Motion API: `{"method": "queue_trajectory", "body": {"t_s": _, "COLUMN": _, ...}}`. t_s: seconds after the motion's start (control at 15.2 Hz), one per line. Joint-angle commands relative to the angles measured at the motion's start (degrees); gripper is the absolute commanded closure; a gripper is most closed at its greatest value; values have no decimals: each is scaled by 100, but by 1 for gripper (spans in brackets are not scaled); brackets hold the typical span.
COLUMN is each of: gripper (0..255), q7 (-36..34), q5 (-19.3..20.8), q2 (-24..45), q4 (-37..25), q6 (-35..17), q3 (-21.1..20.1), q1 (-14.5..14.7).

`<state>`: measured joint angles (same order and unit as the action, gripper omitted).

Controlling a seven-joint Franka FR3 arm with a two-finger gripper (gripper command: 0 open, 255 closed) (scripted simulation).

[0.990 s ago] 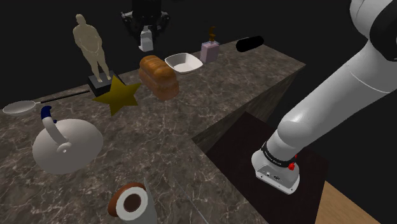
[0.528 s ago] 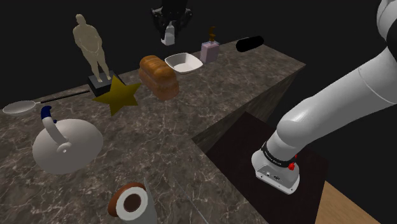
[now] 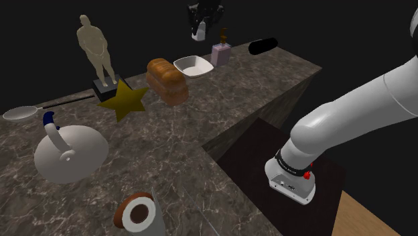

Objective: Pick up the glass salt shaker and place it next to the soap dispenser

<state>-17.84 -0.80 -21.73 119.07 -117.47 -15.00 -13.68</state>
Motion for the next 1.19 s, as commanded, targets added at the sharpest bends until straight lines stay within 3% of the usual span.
{"method": "queue_trajectory", "body": {"t_s": 0.0, "gripper": 255, "q7": 307, "q5": -32, "q2": -53, "q4": 81, "q6": -32, "q3": 220, "q1": -65}}
{"method": "queue_trajectory", "body": {"t_s": 0.59, "gripper": 255, "q7": 1630, "q5": -116, "q2": 68, "q4": 39, "q6": -96, "q3": 1184, "q1": -404}}
{"method": "queue_trajectory", "body": {"t_s": 1.12, "gripper": 255, "q7": 2789, "q5": -261, "q2": 564, "q4": -446, "q6": -60, "q3": 1991, "q1": -707}}
